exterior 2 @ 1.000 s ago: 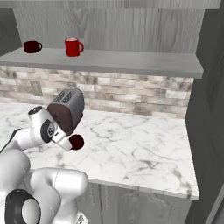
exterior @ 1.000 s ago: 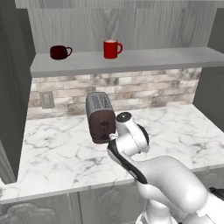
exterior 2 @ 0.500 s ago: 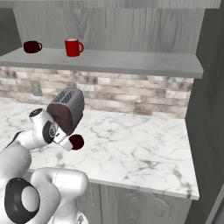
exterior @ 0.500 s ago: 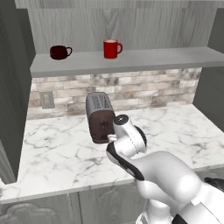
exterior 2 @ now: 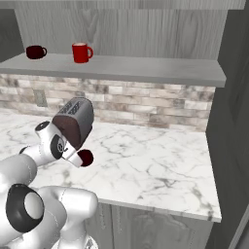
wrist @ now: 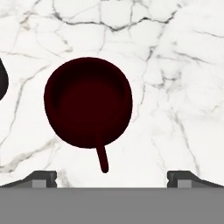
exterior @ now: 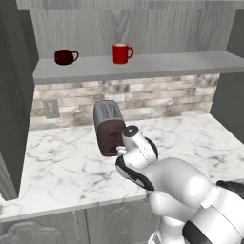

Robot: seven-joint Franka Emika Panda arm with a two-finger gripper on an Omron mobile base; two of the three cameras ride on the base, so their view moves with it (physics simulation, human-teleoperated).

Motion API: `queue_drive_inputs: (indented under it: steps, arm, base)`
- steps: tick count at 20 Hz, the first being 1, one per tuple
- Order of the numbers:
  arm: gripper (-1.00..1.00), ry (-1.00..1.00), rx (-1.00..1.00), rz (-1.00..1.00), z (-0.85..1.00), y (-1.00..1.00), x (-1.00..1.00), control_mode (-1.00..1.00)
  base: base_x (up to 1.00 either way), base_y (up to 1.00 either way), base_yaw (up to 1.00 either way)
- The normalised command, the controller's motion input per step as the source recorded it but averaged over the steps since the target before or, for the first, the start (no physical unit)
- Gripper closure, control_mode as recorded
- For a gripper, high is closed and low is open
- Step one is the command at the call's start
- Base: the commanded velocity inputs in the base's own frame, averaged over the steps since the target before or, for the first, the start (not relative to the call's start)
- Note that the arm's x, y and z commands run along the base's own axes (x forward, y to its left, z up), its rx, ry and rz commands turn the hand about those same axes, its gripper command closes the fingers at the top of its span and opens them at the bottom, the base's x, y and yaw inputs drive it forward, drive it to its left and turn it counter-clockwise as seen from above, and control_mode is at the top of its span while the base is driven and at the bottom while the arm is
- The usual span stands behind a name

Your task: Pick the mug on the counter and place it in the cabinet with the handle facing the right, like the mugs already inside.

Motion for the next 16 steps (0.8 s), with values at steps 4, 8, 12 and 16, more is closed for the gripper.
queue_drive_inputs:
  steps: [4, 8, 12, 16]
  arm:
    - [-1.0, 0.0, 0.0, 0.0, -0.15, 0.0, 0.12, -1.0]
    - [-1.0, 0.0, 0.0, 0.0, -0.14, 0.0, 0.14, -1.0]
    - [-1.0, 0.0, 0.0, 0.0, -0.13, 0.0, 0.18, -1.0]
    - [-1.0, 0.0, 0.0, 0.0, -0.12, 0.0, 0.18, -1.0]
  base:
    - [0.0, 0.0, 0.0]
    - [0.0, 0.0, 0.0]
    - [0.0, 0.0, 0.0]
    - [0.0, 0.0, 0.0]
